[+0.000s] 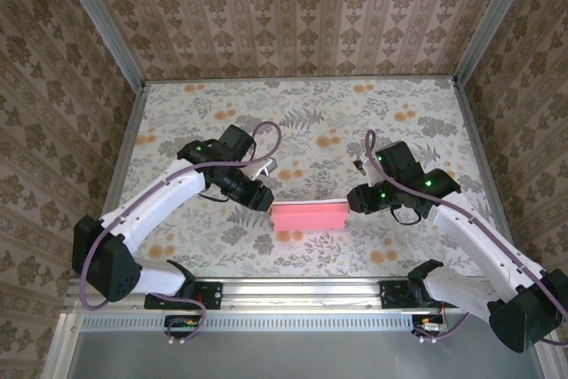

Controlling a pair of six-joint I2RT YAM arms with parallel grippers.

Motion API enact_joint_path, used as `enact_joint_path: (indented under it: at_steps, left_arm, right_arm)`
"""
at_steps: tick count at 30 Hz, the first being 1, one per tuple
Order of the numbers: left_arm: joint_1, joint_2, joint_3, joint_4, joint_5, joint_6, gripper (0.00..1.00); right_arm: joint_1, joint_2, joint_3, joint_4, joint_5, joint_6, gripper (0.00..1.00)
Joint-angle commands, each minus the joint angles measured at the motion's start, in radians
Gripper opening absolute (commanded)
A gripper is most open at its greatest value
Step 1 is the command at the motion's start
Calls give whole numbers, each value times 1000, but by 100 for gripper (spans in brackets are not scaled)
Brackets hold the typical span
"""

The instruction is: Fold the paper box

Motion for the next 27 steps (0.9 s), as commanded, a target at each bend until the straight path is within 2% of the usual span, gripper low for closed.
enact_joint_path:
  at_steps: [1,11,17,27]
  left_arm:
    - [-7,13,31,6,-6,18,31]
    - [-18,38,24,21,40,-62,9]
    - [-17,27,12,49,50,-125,7]
    - [-19,6,-65,127,61,-212,4]
  right_arm:
    - [9,4,16,4,9,-5,21]
    - [22,0,8,17,5,16,12]
    - [37,-6,-7,36,-5,36,7]
    - [53,-17,-40,62,-19,69,5]
